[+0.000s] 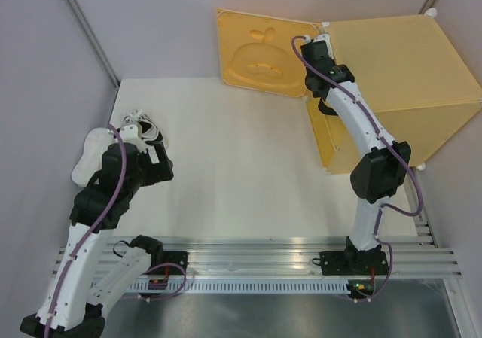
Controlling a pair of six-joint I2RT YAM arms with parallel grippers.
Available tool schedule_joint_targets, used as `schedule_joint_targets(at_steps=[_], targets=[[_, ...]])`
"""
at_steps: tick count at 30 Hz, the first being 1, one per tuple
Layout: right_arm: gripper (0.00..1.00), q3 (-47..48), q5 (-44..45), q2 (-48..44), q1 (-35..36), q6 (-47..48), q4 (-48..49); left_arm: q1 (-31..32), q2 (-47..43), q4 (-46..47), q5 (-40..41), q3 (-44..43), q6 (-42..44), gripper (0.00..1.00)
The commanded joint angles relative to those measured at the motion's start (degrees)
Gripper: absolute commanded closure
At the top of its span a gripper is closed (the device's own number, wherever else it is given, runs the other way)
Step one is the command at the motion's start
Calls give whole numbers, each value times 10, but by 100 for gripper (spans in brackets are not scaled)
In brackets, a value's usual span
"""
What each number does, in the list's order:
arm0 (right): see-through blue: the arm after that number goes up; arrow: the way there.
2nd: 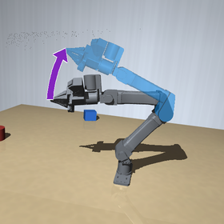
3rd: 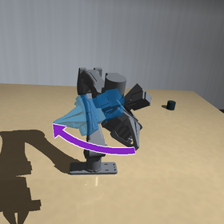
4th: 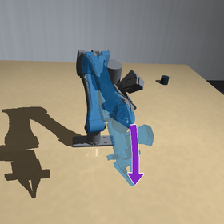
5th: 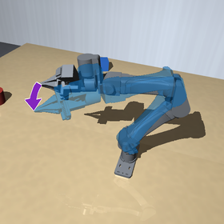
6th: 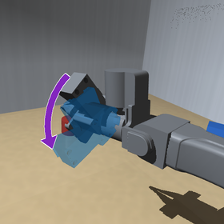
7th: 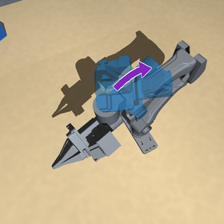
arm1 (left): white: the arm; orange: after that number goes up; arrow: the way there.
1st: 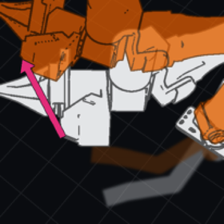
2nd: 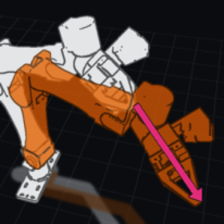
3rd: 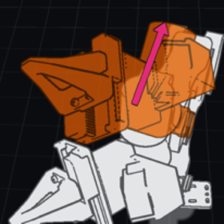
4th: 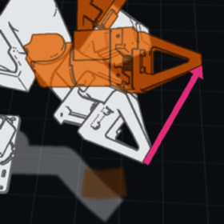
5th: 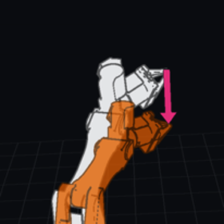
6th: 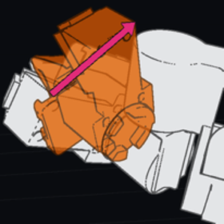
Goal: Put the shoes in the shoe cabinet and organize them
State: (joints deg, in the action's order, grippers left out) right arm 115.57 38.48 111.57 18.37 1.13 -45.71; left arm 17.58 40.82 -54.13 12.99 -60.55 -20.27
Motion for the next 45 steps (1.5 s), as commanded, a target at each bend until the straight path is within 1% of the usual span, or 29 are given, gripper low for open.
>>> schedule_joint_targets(at_steps=[1, 5, 12, 18, 19, 23, 27, 30, 45], targets=[[96, -6, 90, -37, -7, 51, 40, -3, -4, 3, -3, -2, -21, 0], [96, -21, 111, -43, -7, 67, 64, -3, -5, 2, -4, -2, -21, 0], [95, -28, 109, -36, -9, 76, 82, -3, -3, 2, -3, -3, -21, 0], [92, -45, 119, -34, -15, 78, 97, -3, -2, 3, -2, -4, -20, 0], [89, -46, 119, -34, -18, 77, 98, -3, -2, 2, -2, -4, -19, 0], [87, -50, 118, -33, -18, 75, 103, -3, 0, 2, 0, -4, -19, 0], [87, -53, 118, -33, -20, 76, 108, -3, 2, 3, 0, -4, -18, 0], [91, -52, 123, -30, -20, 78, 111, -3, 1, 3, 0, -4, -19, 0], [89, -58, 115, -33, -31, 74, 108, -3, -5, 2, 0, -3, -21, 0]])
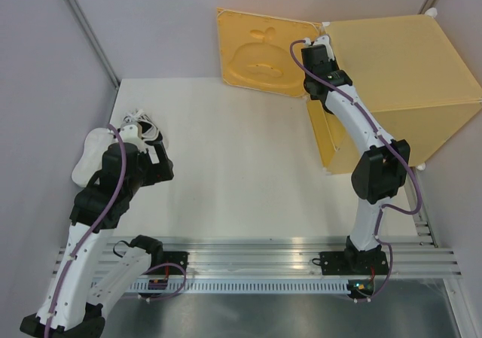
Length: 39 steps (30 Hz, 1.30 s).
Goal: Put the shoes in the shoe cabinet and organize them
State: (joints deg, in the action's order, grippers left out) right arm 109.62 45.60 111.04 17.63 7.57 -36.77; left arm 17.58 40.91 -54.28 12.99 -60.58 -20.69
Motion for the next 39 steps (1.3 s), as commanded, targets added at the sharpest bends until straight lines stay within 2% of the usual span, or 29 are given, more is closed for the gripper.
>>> schedule_joint_targets(at_steps=[1, 9, 12, 13, 16, 22, 28, 32, 35, 39], targets=[[89, 2, 42, -28, -23, 9, 20, -3, -6, 3, 0, -2, -16, 0], [89, 2, 48, -31, -24, -2, 24, -3, -8, 2, 1, -2, -20, 0], [79, 4, 36, -33, -25, -11, 14, -3, -9, 1, 0, -2, -21, 0], [68, 5, 28, -35, -25, -14, 8, -3, -9, 0, 0, -2, -21, 0], [54, 7, -14, -49, -25, -31, -9, -3, -10, -1, 0, -4, -22, 0], [35, 5, -128, -91, -13, -48, -28, -4, -2, 1, -7, -13, -26, 0], [27, 2, -189, -118, 8, -49, -18, -3, 5, 1, -11, -17, -26, 0], [21, -9, -164, -128, 22, -47, 2, -3, 6, 2, -12, -17, -26, 0], [20, -6, -133, -123, 28, -53, -1, -3, 3, 1, -12, -17, -25, 0], [21, -20, -160, -137, 32, -62, 11, -3, 1, 1, -9, -17, -24, 0]])
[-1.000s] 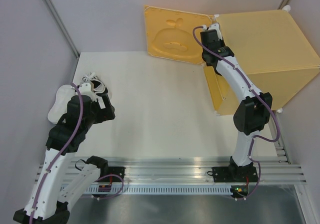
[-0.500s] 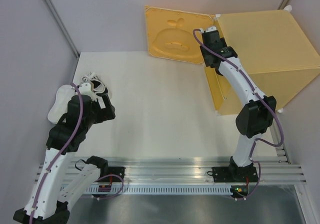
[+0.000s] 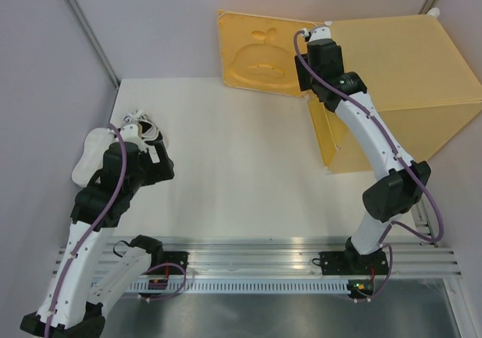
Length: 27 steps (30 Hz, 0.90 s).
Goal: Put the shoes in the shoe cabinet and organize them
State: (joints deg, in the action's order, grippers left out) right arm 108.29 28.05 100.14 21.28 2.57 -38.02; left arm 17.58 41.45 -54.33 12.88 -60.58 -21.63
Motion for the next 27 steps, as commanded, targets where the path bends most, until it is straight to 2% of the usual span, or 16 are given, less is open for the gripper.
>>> schedule_joint_targets(at_steps=[1, 8, 17, 19, 23, 27], targets=[[21, -10, 10, -33, -1, -15, 25, -3, -5, 2, -8, -17, -14, 0], [21, -84, -91, -97, 17, -62, 71, -3, 7, 3, -10, -19, -16, 0], [5, -245, -278, -224, 21, -109, 162, -3, 57, 11, -14, -16, -40, 0], [4, -285, -320, -245, 22, -123, 181, -3, 78, 19, -17, -15, -48, 0], [2, -357, -369, -281, 21, -149, 225, -3, 129, 51, 7, -10, -59, 0], [2, -391, -382, -296, 22, -151, 229, -4, 178, 76, 27, -19, -60, 0]])
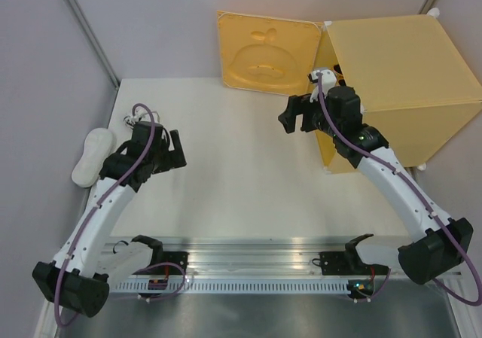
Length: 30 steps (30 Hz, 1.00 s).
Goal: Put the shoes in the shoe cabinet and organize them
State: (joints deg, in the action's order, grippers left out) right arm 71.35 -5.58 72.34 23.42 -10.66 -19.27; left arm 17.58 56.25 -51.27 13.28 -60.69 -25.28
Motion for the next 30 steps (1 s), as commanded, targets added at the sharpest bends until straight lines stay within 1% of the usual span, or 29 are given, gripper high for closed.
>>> schedule_joint_targets(at_steps=[1, 4, 5, 7, 8, 10, 11, 13, 14, 16, 17, 18, 21, 22, 24, 26, 27, 30], targets=[[2, -38, -50, -21, 0, -20, 41, -5, 58, 52, 30, -22, -24, 0], [2, -66, -61, -30, 0, -20, 49, -20, 103, 65, 52, -43, -28, 0], [2, -71, -64, -33, 0, -22, 50, -32, 130, 70, 59, -54, -28, 0], [2, -88, -78, -37, 1, -28, 59, -50, 149, 85, 68, -62, -32, 0], [2, -94, -83, -39, 0, -30, 61, -73, 169, 90, 68, -69, -32, 0], [2, -110, -94, -40, 1, -35, 66, -94, 187, 108, 69, -76, -33, 0], [2, -114, -96, -41, 1, -35, 68, -118, 205, 114, 69, -84, -34, 0], [2, -125, -99, -42, 1, -36, 68, -141, 224, 126, 80, -90, -42, 0], [2, -128, -100, -42, 1, -36, 69, -163, 233, 130, 87, -95, -43, 0], [2, -137, -104, -42, 1, -38, 71, -175, 258, 143, 133, -93, -40, 0], [2, -140, -108, -43, 1, -38, 74, -200, 270, 156, 154, -93, -34, 0], [2, -142, -113, -44, 1, -40, 76, -205, 291, 162, 205, -93, -17, 0], [2, -154, -128, -46, 1, -48, 89, -215, 328, 198, 284, -89, 25, 0], [2, -160, -130, -46, 2, -52, 95, -217, 357, 211, 337, -87, 59, 0], [2, -166, -138, -46, 1, -54, 98, -223, 386, 228, 390, -94, 98, 0], [2, -169, -142, -45, 2, -54, 101, -229, 420, 246, 416, -101, 130, 0], [2, -171, -144, -46, 1, -55, 103, -229, 430, 279, 430, -100, 173, 0], [2, -176, -146, -47, 1, -56, 107, -239, 472, 342, 439, -101, 252, 0]])
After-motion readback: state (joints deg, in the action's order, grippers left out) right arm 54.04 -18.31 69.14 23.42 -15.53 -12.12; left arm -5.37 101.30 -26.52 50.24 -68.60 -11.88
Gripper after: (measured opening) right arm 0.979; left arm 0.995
